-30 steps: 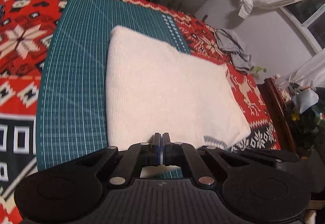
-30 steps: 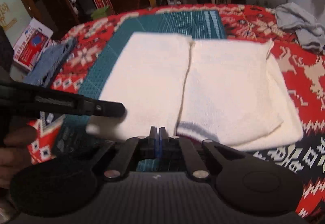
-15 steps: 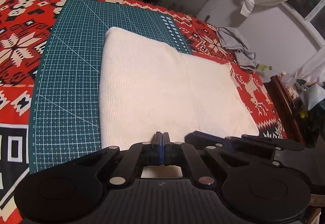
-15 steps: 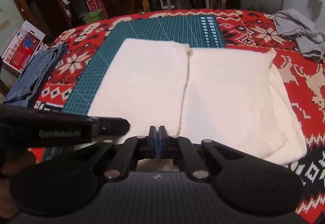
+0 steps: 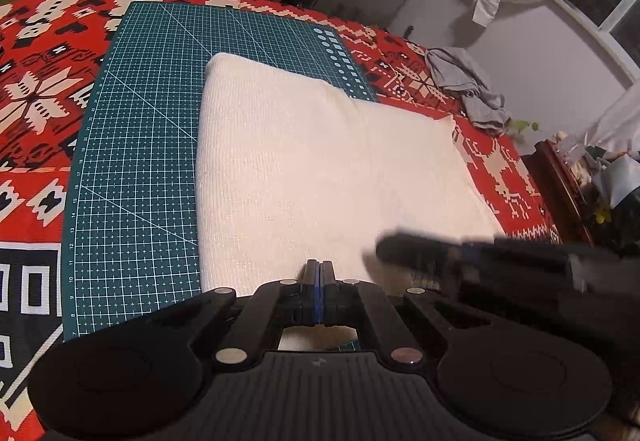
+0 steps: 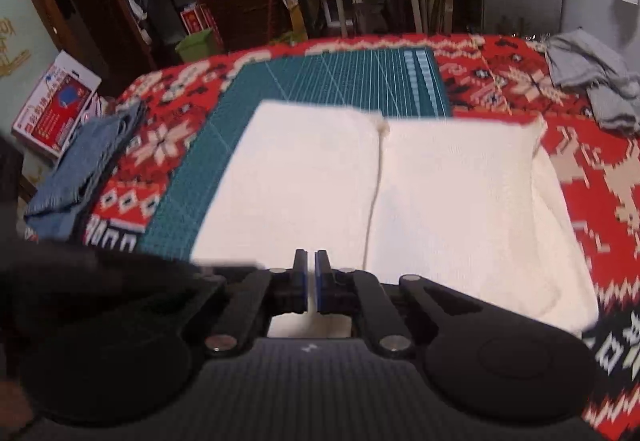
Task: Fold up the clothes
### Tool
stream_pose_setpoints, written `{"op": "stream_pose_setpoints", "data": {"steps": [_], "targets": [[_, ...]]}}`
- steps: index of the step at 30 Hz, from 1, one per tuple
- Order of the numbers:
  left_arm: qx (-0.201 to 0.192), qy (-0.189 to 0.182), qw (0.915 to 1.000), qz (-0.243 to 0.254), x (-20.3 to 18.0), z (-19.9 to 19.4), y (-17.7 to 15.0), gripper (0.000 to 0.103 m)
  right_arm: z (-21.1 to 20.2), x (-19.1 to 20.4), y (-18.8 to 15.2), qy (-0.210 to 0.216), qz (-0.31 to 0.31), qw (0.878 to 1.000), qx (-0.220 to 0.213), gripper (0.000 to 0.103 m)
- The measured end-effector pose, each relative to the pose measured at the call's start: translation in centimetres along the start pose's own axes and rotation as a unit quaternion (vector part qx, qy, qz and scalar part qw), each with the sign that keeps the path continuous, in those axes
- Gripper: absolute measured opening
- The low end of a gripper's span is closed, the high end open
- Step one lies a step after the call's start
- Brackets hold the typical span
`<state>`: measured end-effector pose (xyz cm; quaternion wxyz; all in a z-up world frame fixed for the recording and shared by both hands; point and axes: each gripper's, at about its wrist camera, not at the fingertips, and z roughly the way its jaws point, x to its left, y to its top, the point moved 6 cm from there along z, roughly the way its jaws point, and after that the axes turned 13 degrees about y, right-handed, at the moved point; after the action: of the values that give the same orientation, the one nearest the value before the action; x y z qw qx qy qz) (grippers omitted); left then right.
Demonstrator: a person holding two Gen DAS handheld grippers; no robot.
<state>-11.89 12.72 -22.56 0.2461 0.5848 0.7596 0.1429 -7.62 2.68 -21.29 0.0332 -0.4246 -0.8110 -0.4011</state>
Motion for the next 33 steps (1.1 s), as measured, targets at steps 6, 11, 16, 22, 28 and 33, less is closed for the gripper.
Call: {"op": "stream_pose_setpoints", "data": {"steps": [6,11,16,22,28,33], "targets": [[0.002,-0.004,1.0000,-0.005,0.1,0.1,0.0,0.001,2.8,-0.8,2.0,-0.013,0.004,1.000,-0.005,0.004],[0.010,-0.016,0.9996,-0.022,0.7,-0.1,0.6,0.001,3.3,-1.7,1.7,-0.006,0.024,1.000,-0.001,0.000],[-0.024,-0.008,0.9989,-0.039,2.2,-1.1,2.8,0.001,2.8,-1.1,2.0,0.004,0.011,1.000,-0.011,0.000],[-0.021,-0.001,0.9979,-0.062,4.2,0.8,5.1,0.001,2.1,-0.4,2.4,0.015,-0.005,1.000,-0.022,0.002],[-0.013,-0.002,0.9987,-0.049,3.3,1.8,4.4,0.001,5.2,-0.3,3.1,0.025,-0.001,1.000,0.003,0.002],[-0.007,-0.011,0.9987,-0.049,3.1,2.1,4.1,0.001,5.7,-0.9,2.7,0.028,-0.007,1.000,0.008,0.000]]}}
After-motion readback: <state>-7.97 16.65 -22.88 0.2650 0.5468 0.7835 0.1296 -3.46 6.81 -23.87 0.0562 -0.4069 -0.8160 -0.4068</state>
